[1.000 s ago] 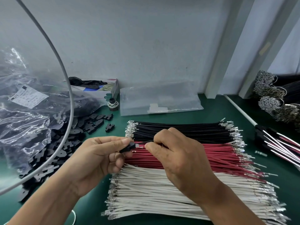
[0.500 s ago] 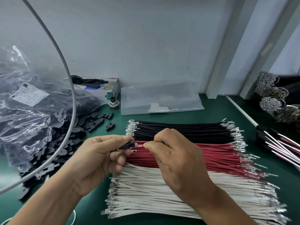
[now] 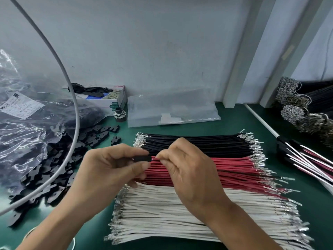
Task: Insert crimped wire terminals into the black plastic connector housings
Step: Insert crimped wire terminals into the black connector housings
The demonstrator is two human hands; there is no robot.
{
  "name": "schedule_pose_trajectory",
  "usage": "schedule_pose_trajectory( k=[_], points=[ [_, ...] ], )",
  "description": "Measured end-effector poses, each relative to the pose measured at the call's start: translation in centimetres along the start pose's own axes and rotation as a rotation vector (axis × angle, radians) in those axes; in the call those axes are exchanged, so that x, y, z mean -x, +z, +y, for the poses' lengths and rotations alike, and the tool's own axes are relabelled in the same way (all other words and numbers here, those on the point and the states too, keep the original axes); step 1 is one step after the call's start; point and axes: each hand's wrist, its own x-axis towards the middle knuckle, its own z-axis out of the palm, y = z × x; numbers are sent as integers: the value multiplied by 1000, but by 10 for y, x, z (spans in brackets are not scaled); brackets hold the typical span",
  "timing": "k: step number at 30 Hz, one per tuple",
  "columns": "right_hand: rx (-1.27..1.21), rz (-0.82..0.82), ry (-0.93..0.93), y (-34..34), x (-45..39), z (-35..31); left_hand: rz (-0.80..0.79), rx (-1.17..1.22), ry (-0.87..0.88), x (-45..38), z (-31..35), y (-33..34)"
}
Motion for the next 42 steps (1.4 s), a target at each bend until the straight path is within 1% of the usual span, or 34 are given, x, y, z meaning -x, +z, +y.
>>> schedule_pose_trajectory(
  k=[1, 3, 5, 8, 10, 12, 16, 21, 27, 30, 34, 38, 39, 40, 42],
  points=[
    [-42, -17, 21, -2, 1, 1, 8, -54, 34, 0, 0, -1],
    [-87, -48, 50, -4, 2, 2, 14, -70, 35, -1, -2, -2],
    [-61, -59, 44, -5, 2, 1, 22, -35, 16, -1, -5, -1],
    [2, -64, -14, -5, 1, -4, 6, -25, 13, -2, -6, -1],
    [-70, -76, -2, -7, 1, -2, -7, -18, 18, -3, -5, -5],
    [-178, -106, 57, -11, 0, 1, -17, -10, 17, -3, -5, -6],
    [-173, -142, 78, -13, 1, 3, -25, -21, 22, -3, -8, -3],
    [-137, -94, 65, -8, 3, 3, -42, -10, 30, -3, -8, -6],
    [-51, -15, -17, 5, 7, -1, -59, 1, 12, -1, -14, -4],
    [-53, -13, -35, 5, 7, 0, -71, 1, 18, -2, -16, -5],
    [-78, -37, -30, -6, 2, 5, -34, 31, 29, -4, -14, -5],
    [83, 24, -49, -19, 1, 2, -1, -19, 70, -5, -15, -3],
    [75, 15, -48, -21, 2, -1, 20, -29, 88, -6, -15, -4],
    [59, -31, -40, -21, 3, -4, 42, -37, 107, -6, -15, -6],
    [91, -209, -24, -16, 7, -11, 58, -71, 140, -8, -15, -9]
  ],
)
